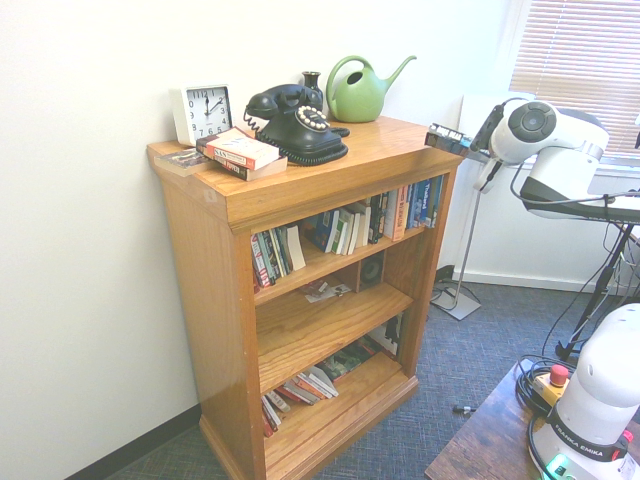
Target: Put the book on the shelf
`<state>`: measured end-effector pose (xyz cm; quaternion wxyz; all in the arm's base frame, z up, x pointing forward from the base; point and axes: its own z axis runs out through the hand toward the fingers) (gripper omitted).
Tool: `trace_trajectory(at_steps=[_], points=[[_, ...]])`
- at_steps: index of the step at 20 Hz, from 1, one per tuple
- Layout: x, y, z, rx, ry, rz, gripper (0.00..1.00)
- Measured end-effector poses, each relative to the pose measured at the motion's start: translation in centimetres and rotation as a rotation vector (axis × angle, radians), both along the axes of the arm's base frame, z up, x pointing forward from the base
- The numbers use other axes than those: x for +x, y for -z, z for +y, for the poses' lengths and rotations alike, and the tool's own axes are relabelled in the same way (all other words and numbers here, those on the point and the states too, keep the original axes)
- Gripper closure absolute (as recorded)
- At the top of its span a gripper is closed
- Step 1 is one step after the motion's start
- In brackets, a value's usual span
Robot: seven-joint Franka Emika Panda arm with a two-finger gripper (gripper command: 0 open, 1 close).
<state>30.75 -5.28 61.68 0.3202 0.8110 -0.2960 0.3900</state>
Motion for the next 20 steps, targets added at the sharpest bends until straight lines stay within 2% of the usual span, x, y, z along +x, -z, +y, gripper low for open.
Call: trace_trajectory(at_steps=[6, 9, 14, 20], points=[[-5.2, 3.1, 5.6, 0.156, -0.022, 0.007, 1.0], [-6.5, 5.2, 7.6, 0.212, -0.038, 0.016, 1.0], [-6.1, 7.2, 11.0, 0.312, -0.069, 0.031, 1.0], [-2.5, 11.5, 14.7, 0.441, -0.107, 0.08, 1.0]])
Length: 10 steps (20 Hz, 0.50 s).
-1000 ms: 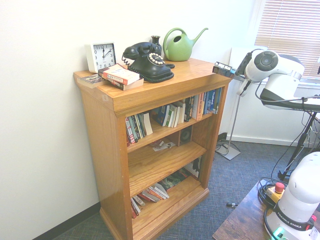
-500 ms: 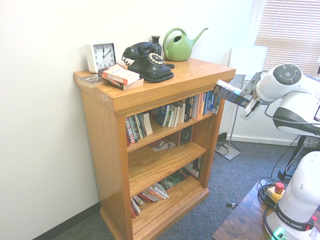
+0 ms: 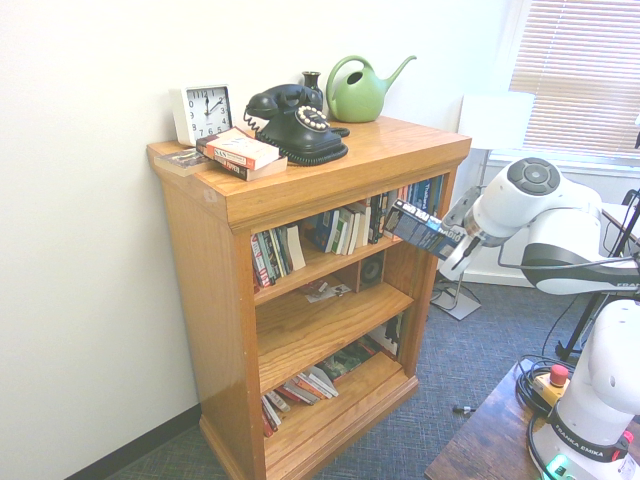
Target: Put the book on the shelf
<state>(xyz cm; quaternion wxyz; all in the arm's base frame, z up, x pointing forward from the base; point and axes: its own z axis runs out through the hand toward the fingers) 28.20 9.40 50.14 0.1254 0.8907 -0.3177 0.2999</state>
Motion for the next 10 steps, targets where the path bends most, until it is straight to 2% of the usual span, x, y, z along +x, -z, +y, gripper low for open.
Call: trace_trajectory(at_steps=[5, 10], points=[[3.6, 3.0, 0.7, 0.096, -0.026, -0.002, 1.0], [7.8, 4.6, -2.1, 0.164, -0.041, -0.064, 1.0]])
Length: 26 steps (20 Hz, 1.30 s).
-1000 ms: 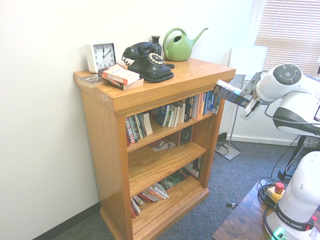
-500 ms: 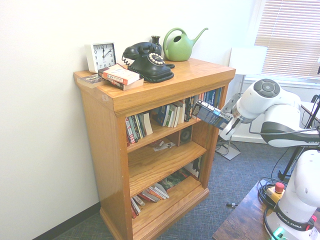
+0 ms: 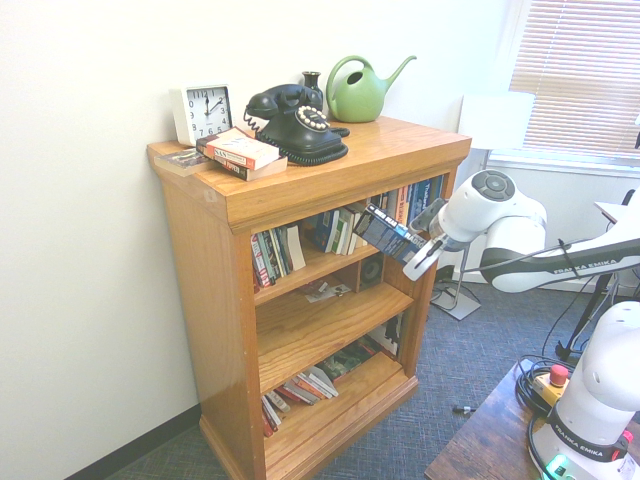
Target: Put the book on the shelf
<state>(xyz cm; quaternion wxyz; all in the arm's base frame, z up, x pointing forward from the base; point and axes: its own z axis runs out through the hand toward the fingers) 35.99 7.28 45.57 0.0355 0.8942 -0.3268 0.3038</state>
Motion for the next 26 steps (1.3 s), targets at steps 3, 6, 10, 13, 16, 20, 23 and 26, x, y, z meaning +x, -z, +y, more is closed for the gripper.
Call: trace_trajectory(at_steps=[3, 6, 10, 13, 16, 20, 23, 26], points=[[2.6, 1.4, -0.8, 0.019, -0.034, -0.016, 1.0], [5.4, 2.9, -0.6, 0.033, -0.062, -0.01, 1.0], [8.3, 3.2, 1.0, 0.036, -0.128, -0.025, 1.0], [9.3, 3.0, 2.4, 0.021, -0.173, -0.049, 1.0], [9.9, 3.0, 3.3, 0.026, -0.186, -0.07, 1.0], [11.0, 3.9, 4.1, 0.041, -0.178, -0.082, 1.0], [12.3, 5.0, 4.4, 0.056, -0.15, -0.092, 1.0], [13.4, 5.7, 4.3, 0.08, -0.103, -0.115, 1.0]])
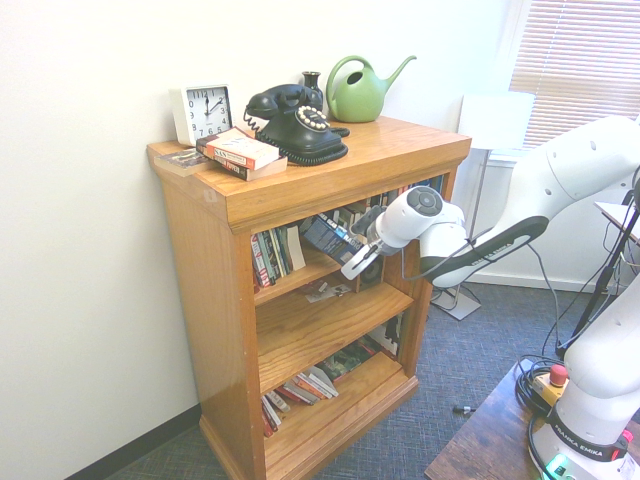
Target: Put the book on the shelf
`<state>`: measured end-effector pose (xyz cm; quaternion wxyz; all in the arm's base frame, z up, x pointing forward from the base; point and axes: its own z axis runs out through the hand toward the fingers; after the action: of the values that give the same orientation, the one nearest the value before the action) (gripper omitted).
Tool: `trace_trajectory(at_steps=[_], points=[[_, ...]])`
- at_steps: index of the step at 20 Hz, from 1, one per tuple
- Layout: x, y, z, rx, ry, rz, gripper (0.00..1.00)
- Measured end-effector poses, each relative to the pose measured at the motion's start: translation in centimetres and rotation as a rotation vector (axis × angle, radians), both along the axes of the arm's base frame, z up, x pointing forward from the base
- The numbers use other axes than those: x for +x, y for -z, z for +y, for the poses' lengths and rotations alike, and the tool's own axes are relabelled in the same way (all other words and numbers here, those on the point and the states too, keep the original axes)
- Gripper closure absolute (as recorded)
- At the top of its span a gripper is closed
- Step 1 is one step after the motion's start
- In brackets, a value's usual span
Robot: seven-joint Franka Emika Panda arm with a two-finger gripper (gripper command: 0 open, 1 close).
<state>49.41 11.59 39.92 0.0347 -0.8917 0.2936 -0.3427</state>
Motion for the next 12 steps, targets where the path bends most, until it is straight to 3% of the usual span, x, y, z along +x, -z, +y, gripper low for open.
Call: trace_trajectory(at_steps=[12], points=[[2.8, 1.4, 2.7, 0.121, 0.035, -0.015, 1.0]])
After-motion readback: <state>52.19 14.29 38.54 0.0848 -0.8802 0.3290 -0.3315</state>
